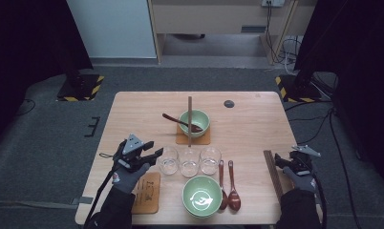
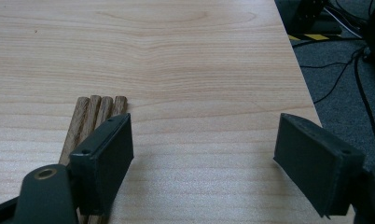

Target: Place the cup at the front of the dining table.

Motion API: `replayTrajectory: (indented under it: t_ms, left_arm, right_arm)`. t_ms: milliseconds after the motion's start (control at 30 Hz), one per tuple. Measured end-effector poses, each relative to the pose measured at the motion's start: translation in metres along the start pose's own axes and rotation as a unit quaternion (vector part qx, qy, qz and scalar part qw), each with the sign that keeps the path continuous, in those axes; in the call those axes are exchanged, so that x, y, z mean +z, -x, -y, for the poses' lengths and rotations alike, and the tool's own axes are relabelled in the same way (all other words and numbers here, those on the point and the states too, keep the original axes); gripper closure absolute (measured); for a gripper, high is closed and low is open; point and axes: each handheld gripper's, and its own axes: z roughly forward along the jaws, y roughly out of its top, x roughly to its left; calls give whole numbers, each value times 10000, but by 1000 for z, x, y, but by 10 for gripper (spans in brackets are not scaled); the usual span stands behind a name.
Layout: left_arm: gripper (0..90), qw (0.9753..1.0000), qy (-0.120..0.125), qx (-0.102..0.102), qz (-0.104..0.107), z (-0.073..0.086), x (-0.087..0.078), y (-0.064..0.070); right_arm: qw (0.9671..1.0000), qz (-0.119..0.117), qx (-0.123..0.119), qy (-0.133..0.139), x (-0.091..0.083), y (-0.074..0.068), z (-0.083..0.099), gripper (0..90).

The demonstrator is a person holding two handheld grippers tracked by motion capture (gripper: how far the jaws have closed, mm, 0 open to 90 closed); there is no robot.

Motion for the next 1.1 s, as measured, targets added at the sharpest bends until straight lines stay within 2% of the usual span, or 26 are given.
replayTrajectory:
  t_ms: [367, 500, 700, 1100]
  left_arm:
    - [557, 9983, -573, -55, 67, 3, 22, -3]
    - [618, 9969, -773, -122, 123, 3, 28, -4]
    - [693, 9942, -1061, -96, 120, 2, 34, -3]
    - [762, 9902, -1387, -125, 85, 2, 44, -6]
  right_arm:
    - [10000, -29, 10, -91, 1, 1, 0, 174]
    - [9999, -17, -58, -154, 2, 0, 0, 166]
    - [9997, -40, -58, -248, 3, 0, -1, 151]
    - [9996, -9, -70, -274, 4, -1, -1, 131]
